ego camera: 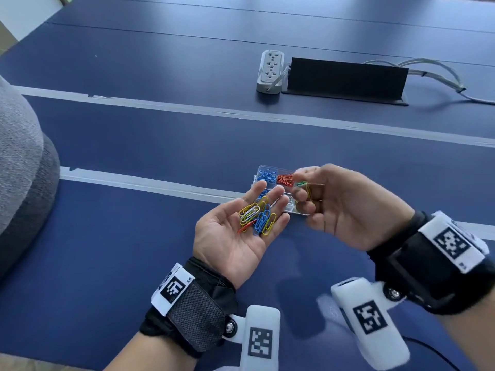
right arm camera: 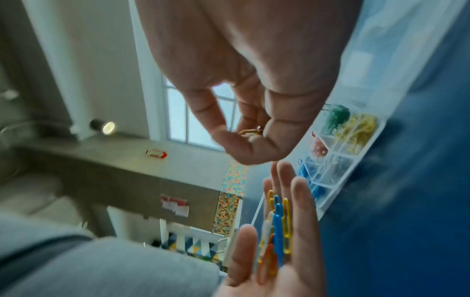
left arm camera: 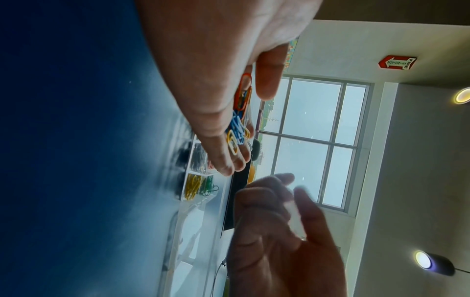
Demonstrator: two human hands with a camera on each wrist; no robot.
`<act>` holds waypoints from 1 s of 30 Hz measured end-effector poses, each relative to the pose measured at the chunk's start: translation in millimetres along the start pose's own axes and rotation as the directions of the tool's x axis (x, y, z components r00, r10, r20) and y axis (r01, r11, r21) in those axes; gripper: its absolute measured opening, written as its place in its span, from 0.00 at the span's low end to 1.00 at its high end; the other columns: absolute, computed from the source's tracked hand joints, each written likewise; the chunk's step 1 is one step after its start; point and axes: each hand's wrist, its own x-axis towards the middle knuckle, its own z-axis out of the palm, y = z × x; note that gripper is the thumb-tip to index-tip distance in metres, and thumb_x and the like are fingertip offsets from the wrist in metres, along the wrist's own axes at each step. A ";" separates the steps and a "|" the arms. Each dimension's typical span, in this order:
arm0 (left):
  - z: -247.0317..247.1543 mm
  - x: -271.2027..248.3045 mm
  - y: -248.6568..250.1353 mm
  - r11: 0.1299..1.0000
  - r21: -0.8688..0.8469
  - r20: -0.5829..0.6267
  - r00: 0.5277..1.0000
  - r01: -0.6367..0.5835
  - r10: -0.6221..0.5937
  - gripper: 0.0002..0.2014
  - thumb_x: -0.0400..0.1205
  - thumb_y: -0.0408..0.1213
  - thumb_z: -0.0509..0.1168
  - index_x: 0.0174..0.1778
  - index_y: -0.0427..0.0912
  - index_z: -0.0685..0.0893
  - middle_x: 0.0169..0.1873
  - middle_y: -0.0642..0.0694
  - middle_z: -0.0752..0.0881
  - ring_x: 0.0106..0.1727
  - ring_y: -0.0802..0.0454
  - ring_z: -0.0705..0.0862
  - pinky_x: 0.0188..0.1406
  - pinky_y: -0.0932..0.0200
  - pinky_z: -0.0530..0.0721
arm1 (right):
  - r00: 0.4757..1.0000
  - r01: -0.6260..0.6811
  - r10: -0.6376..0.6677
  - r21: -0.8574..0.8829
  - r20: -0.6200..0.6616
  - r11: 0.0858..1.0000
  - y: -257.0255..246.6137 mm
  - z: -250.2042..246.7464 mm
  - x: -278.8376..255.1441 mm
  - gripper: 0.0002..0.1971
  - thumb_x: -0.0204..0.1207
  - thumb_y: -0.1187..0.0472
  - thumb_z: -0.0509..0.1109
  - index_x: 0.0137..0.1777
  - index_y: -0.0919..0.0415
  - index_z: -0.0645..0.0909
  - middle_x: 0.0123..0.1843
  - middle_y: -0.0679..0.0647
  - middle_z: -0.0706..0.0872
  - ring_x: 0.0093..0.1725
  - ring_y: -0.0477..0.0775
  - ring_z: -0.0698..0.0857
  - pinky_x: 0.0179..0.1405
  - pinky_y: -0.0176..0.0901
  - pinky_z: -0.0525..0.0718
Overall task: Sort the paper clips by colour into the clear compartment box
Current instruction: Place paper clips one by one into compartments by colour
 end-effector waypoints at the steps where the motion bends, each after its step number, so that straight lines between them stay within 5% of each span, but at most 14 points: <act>1: 0.3 -0.4 0.3 1.000 0.003 0.004 1.000 -0.003 0.003 0.23 0.77 0.35 0.55 0.66 0.33 0.80 0.64 0.30 0.83 0.66 0.34 0.82 0.64 0.36 0.78 | 0.999 0.031 -0.032 -0.111 -0.004 0.993 0.6 1.4 1.8 0.07 0.77 0.59 0.64 0.39 0.58 0.79 0.27 0.49 0.76 0.22 0.44 0.69 0.15 0.32 0.69; 3: 0.7 -0.9 0.9 1.000 -0.002 0.013 1.000 -0.013 0.013 0.23 0.77 0.37 0.55 0.67 0.32 0.79 0.64 0.29 0.82 0.65 0.34 0.82 0.63 0.38 0.80 | 0.983 0.167 -0.183 -0.513 0.020 0.842 6.6 6.0 1.6 0.11 0.71 0.52 0.73 0.40 0.61 0.82 0.25 0.44 0.77 0.21 0.42 0.67 0.17 0.32 0.65; 5: 1.0 -0.3 1.4 1.000 -0.016 0.014 1.000 -0.020 0.020 0.24 0.78 0.38 0.55 0.67 0.31 0.78 0.64 0.28 0.82 0.63 0.33 0.83 0.56 0.45 0.85 | 0.934 0.264 -0.342 -0.839 0.099 0.476 16.0 12.9 0.8 0.13 0.63 0.50 0.79 0.40 0.56 0.82 0.20 0.36 0.78 0.19 0.41 0.71 0.20 0.26 0.66; 6: 1.4 -0.1 1.0 1.000 -0.008 0.006 1.000 -0.023 0.023 0.24 0.78 0.39 0.55 0.67 0.31 0.78 0.63 0.29 0.83 0.62 0.34 0.82 0.53 0.47 0.85 | 0.909 0.274 -0.395 -0.905 0.134 0.324 19.7 15.5 0.4 0.13 0.62 0.50 0.80 0.39 0.53 0.80 0.21 0.28 0.77 0.21 0.38 0.74 0.22 0.26 0.69; 8: 2.0 0.4 -1.1 0.999 0.011 -0.021 0.999 -0.031 0.031 0.23 0.77 0.38 0.55 0.66 0.32 0.78 0.62 0.30 0.84 0.62 0.33 0.80 0.54 0.48 0.80 | 0.880 0.289 -0.440 -0.937 0.178 0.198 23.9 19.1 0.3 0.13 0.61 0.50 0.81 0.35 0.46 0.77 0.25 0.20 0.76 0.28 0.32 0.76 0.30 0.25 0.72; 11: 0.5 1.0 -3.3 0.999 0.011 -0.038 0.999 -0.033 0.034 0.24 0.76 0.37 0.56 0.67 0.33 0.78 0.62 0.32 0.84 0.59 0.36 0.83 0.46 0.53 0.82 | 0.879 0.286 -0.445 -0.937 0.174 0.198 26.3 15.5 3.8 0.12 0.61 0.51 0.81 0.32 0.47 0.78 0.20 0.43 0.76 0.27 0.37 0.76 0.28 0.29 0.71; 13: 0.3 1.5 -2.8 1.000 0.004 -0.033 0.999 -0.030 0.030 0.23 0.76 0.36 0.56 0.67 0.32 0.78 0.63 0.32 0.84 0.57 0.38 0.86 0.44 0.56 0.84 | 0.905 0.294 -0.389 -0.915 0.173 0.278 24.9 14.5 3.6 0.11 0.63 0.55 0.80 0.32 0.54 0.79 0.23 0.44 0.75 0.24 0.42 0.72 0.26 0.30 0.69; 17: 0.6 1.2 -1.6 0.999 0.011 -0.019 0.999 -0.032 0.032 0.22 0.77 0.36 0.56 0.65 0.31 0.80 0.63 0.30 0.84 0.59 0.36 0.86 0.61 0.44 0.82 | 0.962 0.268 -0.249 -0.561 0.111 0.784 12.4 11.7 2.3 0.13 0.75 0.70 0.64 0.31 0.60 0.69 0.27 0.44 0.77 0.26 0.46 0.68 0.22 0.37 0.67; 20: 0.5 0.4 -3.0 0.999 0.037 -0.025 1.000 0.001 0.000 0.23 0.79 0.38 0.54 0.67 0.31 0.78 0.66 0.29 0.82 0.67 0.35 0.81 0.67 0.37 0.76 | 0.981 0.189 -0.195 -0.278 0.006 0.942 2.3 9.0 6.4 0.13 0.70 0.74 0.59 0.31 0.56 0.68 0.28 0.55 0.75 0.23 0.48 0.66 0.19 0.34 0.63; 22: -0.2 0.1 -4.4 0.999 0.047 -0.030 0.999 0.021 -0.019 0.25 0.80 0.40 0.52 0.70 0.31 0.76 0.66 0.29 0.81 0.69 0.34 0.79 0.68 0.37 0.75 | 0.969 0.222 -0.247 -0.451 0.003 0.864 3.6 6.6 10.1 0.10 0.74 0.70 0.62 0.34 0.56 0.73 0.25 0.51 0.78 0.23 0.47 0.68 0.18 0.35 0.65; 24: -0.4 -0.5 -4.5 0.998 0.059 -0.018 0.999 0.031 -0.030 0.27 0.82 0.41 0.50 0.73 0.29 0.74 0.69 0.28 0.78 0.71 0.34 0.77 0.71 0.38 0.72 | 0.944 0.265 -0.322 -0.743 0.071 0.614 7.5 6.6 12.6 0.02 0.74 0.60 0.70 0.40 0.54 0.81 0.28 0.49 0.84 0.24 0.48 0.78 0.23 0.39 0.75; 26: -0.2 -0.8 -4.2 0.998 0.053 0.001 1.000 0.029 -0.029 0.28 0.82 0.41 0.50 0.73 0.27 0.72 0.71 0.27 0.75 0.72 0.34 0.75 0.72 0.39 0.70 | 0.921 0.295 -0.364 -0.856 0.136 0.425 11.8 6.7 14.7 0.03 0.69 0.55 0.76 0.42 0.48 0.85 0.30 0.48 0.86 0.28 0.43 0.82 0.30 0.34 0.80; 30: -1.1 -1.5 -5.0 0.999 0.024 0.030 0.999 0.027 -0.028 0.28 0.81 0.42 0.51 0.72 0.26 0.73 0.70 0.27 0.77 0.69 0.36 0.78 0.72 0.41 0.72 | 0.902 0.326 -0.400 -0.866 0.164 0.380 13.6 8.3 18.6 0.05 0.66 0.58 0.79 0.37 0.48 0.86 0.28 0.47 0.85 0.25 0.38 0.78 0.28 0.24 0.73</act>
